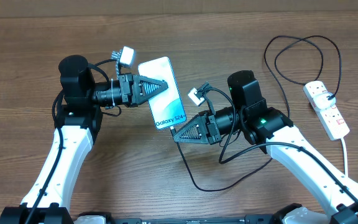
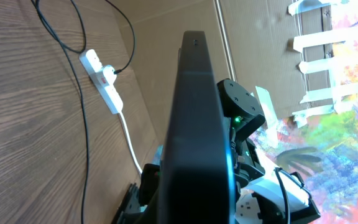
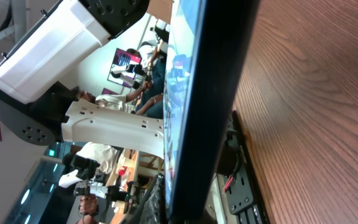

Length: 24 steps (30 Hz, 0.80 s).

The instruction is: Plug charger to phone and switch on socket

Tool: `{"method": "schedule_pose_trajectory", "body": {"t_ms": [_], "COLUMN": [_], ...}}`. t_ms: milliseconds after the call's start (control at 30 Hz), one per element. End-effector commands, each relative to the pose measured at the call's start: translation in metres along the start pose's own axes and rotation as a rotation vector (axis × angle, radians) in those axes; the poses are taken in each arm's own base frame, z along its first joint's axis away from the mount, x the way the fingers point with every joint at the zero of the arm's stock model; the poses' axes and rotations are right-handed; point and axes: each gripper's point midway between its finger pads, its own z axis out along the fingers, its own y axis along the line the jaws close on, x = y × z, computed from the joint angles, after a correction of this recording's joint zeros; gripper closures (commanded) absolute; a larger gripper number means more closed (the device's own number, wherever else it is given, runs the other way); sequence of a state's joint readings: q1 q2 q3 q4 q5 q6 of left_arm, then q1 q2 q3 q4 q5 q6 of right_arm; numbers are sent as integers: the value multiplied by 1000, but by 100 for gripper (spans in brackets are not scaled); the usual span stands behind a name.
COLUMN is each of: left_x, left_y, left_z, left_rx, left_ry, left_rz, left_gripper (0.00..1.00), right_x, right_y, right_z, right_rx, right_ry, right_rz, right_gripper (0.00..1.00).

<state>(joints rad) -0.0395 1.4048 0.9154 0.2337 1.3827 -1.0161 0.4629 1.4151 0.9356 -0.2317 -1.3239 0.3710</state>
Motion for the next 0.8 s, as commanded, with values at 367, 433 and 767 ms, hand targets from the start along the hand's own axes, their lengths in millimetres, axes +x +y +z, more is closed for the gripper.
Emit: {"method": "schedule_pose_trajectory", "body": {"t_ms": [367, 433, 767], "left_x": [5, 5, 2], "left_y": [-15, -15, -13], "left_z": [1, 1, 1], "left_rx": [35, 35, 23], "left_ry": [46, 46, 26], "left_rz": [81, 81, 88], "left_gripper": [96, 95, 96], "right_x": [-16, -16, -12], "right_y": [-5, -5, -6], "right_z": [-11, -11, -11], "right_rx": [41, 41, 45], "right_ry": [-53, -53, -47], "right_rz": [-22, -22, -3], "right_gripper": [96, 96, 96]}}
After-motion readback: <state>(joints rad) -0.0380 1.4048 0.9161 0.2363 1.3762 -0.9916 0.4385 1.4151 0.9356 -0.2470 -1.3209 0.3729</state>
